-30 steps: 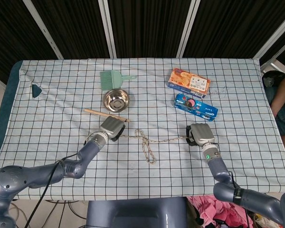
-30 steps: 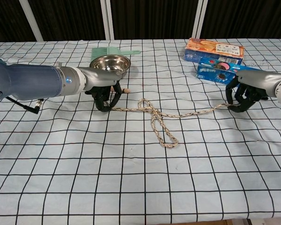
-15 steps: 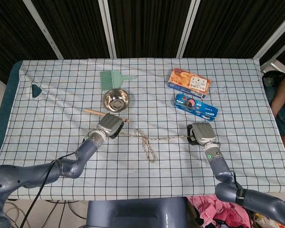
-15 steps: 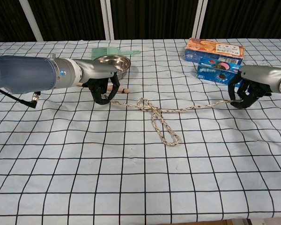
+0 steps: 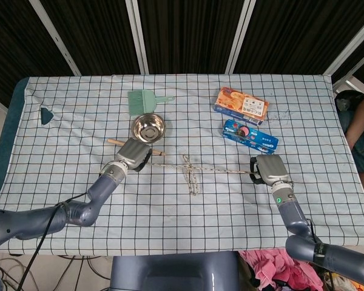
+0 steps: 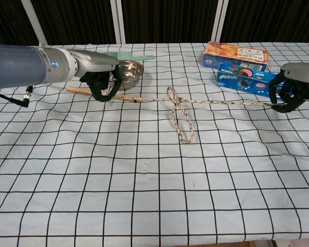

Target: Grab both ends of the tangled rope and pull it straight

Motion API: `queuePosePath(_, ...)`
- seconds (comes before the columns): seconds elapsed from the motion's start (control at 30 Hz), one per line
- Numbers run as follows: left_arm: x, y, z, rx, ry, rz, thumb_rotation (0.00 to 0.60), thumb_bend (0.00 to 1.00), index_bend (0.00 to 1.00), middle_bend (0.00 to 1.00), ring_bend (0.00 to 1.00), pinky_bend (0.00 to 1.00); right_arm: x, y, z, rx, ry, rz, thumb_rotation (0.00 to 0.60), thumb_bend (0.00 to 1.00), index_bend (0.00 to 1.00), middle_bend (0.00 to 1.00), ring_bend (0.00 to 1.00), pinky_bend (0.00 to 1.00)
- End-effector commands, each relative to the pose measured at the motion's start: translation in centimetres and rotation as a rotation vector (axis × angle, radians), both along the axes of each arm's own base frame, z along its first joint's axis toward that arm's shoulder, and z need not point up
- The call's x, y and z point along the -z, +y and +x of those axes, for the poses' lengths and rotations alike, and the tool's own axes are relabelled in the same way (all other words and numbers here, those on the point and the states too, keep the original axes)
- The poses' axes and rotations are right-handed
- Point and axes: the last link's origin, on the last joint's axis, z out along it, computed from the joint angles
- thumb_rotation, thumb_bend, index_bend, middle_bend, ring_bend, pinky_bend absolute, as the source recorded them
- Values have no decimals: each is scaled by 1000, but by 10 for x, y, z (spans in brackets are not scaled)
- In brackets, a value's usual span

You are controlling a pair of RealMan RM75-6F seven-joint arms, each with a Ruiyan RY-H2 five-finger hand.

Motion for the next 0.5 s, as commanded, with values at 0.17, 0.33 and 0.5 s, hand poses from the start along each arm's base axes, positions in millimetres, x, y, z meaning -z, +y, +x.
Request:
queuePosePath(0.17,-20,2,-2,12,9,40,600,472,631,1000,956,840,-18,2,-13,24,14,-31,600,452,653,824,963,870)
queuePosePath(0.33,-37,3,-6,11,13,73,600,472,633,1000,956,840,-33,5,-24,44,31,-52,600,453,653,825,963,870)
queuePosePath(0.5,-55,4,-14,11,34,106,600,472,635,1000,956,840,-48,10,-38,71,47,-73,600,453,654,825,963,870)
